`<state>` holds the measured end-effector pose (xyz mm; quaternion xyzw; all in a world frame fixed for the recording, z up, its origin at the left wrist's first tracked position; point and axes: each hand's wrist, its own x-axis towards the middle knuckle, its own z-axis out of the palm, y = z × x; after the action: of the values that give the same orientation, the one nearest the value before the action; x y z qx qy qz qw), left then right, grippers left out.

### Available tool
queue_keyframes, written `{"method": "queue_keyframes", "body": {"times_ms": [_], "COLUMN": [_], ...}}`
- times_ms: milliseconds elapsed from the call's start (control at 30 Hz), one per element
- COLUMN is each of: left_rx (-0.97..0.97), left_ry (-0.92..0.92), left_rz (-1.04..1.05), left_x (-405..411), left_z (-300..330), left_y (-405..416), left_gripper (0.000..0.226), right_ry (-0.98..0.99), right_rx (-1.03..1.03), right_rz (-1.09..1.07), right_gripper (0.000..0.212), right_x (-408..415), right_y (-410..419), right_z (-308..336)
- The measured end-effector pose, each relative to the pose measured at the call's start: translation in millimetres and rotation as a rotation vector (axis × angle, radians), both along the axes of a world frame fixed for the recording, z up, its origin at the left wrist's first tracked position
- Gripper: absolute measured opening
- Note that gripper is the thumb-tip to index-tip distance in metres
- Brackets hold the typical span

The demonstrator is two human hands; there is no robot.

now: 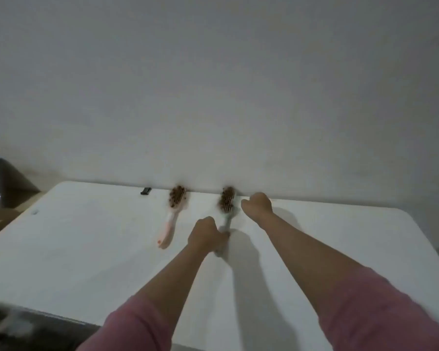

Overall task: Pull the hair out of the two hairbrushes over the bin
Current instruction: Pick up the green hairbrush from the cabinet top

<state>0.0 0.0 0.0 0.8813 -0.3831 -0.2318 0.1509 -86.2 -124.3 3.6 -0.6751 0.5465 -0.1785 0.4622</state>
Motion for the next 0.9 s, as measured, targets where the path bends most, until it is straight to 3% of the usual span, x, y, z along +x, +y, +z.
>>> {"method": "queue_keyframes", "body": {"times_ms": [67, 367, 467, 567, 767, 900], "left_rx": [0.049, 0.102, 0.060, 0.027, -0.075, -0.136], "left_ry": [0.012, -0.049, 0.007, 0.095, 0.272, 0.368], "left_rz": [0.039, 0.116, 0.129, 0.123, 0.202, 0.281], "left_x": [-3, -4, 2, 6, 3, 8], "left_z": [-11, -35, -35, -30, -8, 11], "left_y": [-8, -22, -18, -8, 30, 81], "left_gripper": [0.052, 0.030, 0.027, 0.018, 0.040, 0.040], "right_ry": [-0.029, -0.077, -0.104, -0.157, -0.223, -0.286], "right_rx": [0.066, 0.191, 0.198, 0.208, 0.196, 0.213], "right_rz": [-0.014, -0.068, -0.085, -0.094, -0.044, 0.041], "right_gripper": [0.017, 0.026, 0.007, 0.020, 0.016, 0.021], "right_x": [11, 56, 60, 62, 63, 75], "right_y": [-5, -21, -14, -7, 31, 79], "right_z": [-8, -32, -29, -28, -10, 5]}}
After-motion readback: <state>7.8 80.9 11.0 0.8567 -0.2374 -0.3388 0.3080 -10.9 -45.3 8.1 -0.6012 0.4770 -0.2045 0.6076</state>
